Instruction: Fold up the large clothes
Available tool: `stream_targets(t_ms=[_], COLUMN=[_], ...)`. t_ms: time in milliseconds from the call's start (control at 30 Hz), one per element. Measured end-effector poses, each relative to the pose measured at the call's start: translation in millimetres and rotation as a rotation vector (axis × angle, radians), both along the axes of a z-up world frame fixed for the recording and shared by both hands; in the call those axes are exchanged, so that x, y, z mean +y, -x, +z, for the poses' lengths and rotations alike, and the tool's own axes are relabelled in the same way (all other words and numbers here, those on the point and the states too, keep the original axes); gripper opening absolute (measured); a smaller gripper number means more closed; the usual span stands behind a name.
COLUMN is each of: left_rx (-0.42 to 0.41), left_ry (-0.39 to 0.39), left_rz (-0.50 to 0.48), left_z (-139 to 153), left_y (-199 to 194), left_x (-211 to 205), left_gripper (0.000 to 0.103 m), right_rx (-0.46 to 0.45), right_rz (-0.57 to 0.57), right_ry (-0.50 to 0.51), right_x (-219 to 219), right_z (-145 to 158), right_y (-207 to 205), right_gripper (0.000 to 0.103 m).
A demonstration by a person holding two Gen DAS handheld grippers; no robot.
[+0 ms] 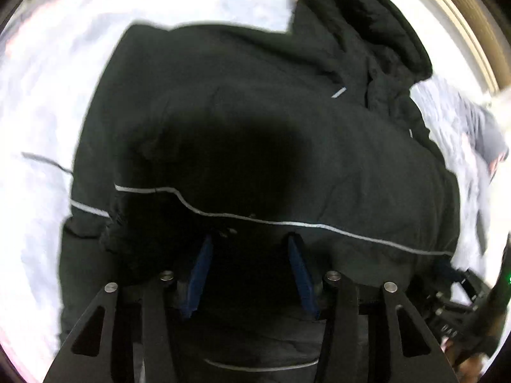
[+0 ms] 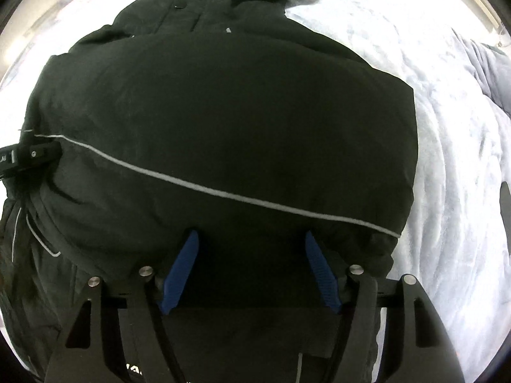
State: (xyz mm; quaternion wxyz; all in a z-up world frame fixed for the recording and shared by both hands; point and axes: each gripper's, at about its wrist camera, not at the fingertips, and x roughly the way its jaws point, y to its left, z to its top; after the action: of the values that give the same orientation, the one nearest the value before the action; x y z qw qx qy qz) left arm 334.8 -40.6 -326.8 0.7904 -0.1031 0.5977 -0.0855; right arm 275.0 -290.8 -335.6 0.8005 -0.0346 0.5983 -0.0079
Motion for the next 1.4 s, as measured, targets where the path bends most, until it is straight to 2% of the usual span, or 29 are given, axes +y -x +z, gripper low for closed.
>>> stream_targets(t_ms=[100, 167, 233, 333, 467, 533, 667, 833, 900, 1067, 1200, 1233, 1267, 1300, 1333, 1367, 1400], left_rx=[-0.073, -0.13, -0.191, -0.259, -0.32, -0.335, -0.339, -0.287, -0.27, -0.245, -0.198, -0.193, -0.198, -0.197, -0.186, -0.187, -0.221], left_ry=[-0.029, -0.01, 0.002, 0.003, -0.019, -0.001, 0.04, 0.123, 0.129, 0.118, 0.075, 0.077, 0.077, 0.091, 0.108, 0.135, 0.18], left_rz=[-0.05, -0.069, -0.078, -0.086, -0.099, -0.102, -0.089, -0.035, -0.007, 0.003, 0.023, 0.026, 0.031, 0.026, 0.028, 0.039, 0.043], left_z=[28, 50, 73, 99, 115, 122, 119, 97, 85, 67, 47, 44, 42, 42, 42, 44, 53], left_y=[3, 2, -4, -28, -67, -85, -141, -219, -245, -277, -302, -307, -311, -314, -316, -315, -308], left_x=[-4, -3, -2, -9, -19, -22, -31, -42, -46, -61, -68, -68, -67, -65, -61, -55, -46], left_gripper=[0.051, 0.051, 0.051, 0.051, 0.051, 0.051, 0.051, 0.051, 0.052, 0.052, 0.051, 0.049, 0.03, 0.008, 0.008, 0.008, 0.008], right_rx=[0.012, 0.009, -0.028, -0.103, -0.195, -0.24, -0.327, -0.37, -0.358, -0.306, -0.276, -0.271, -0.269, -0.265, -0.253, -0.249, -0.258], right_rz=[0.008, 0.005, -0.002, -0.012, -0.035, -0.059, -0.106, -0.16, -0.183, -0.27, -0.322, -0.322, -0.32, -0.308, -0.287, -0.276, -0.269], right_ry=[-0.04, -0.078, -0.134, -0.162, -0.156, -0.143, -0.184, -0.208, -0.22, -0.273, -0.34, -0.355, -0.359, -0.357, -0.343, -0.333, -0.312], right_x=[-8, -15, -24, -34, -49, -58, -73, -86, -91, -112, -123, -122, -120, -117, -112, -110, -110], right_z=[8, 21, 42, 71, 93, 101, 110, 104, 94, 61, 40, 36, 35, 33, 31, 31, 34], right_y=[-5, -4, -7, -17, -62, -88, -138, -205, -225, -262, -283, -288, -291, -297, -304, -308, -309], right_gripper=[0.071, 0.07, 0.07, 0.07, 0.07, 0.07, 0.07, 0.07, 0.07, 0.07, 0.07, 0.069, 0.066, 0.048, 0.024, 0.013, 0.01])
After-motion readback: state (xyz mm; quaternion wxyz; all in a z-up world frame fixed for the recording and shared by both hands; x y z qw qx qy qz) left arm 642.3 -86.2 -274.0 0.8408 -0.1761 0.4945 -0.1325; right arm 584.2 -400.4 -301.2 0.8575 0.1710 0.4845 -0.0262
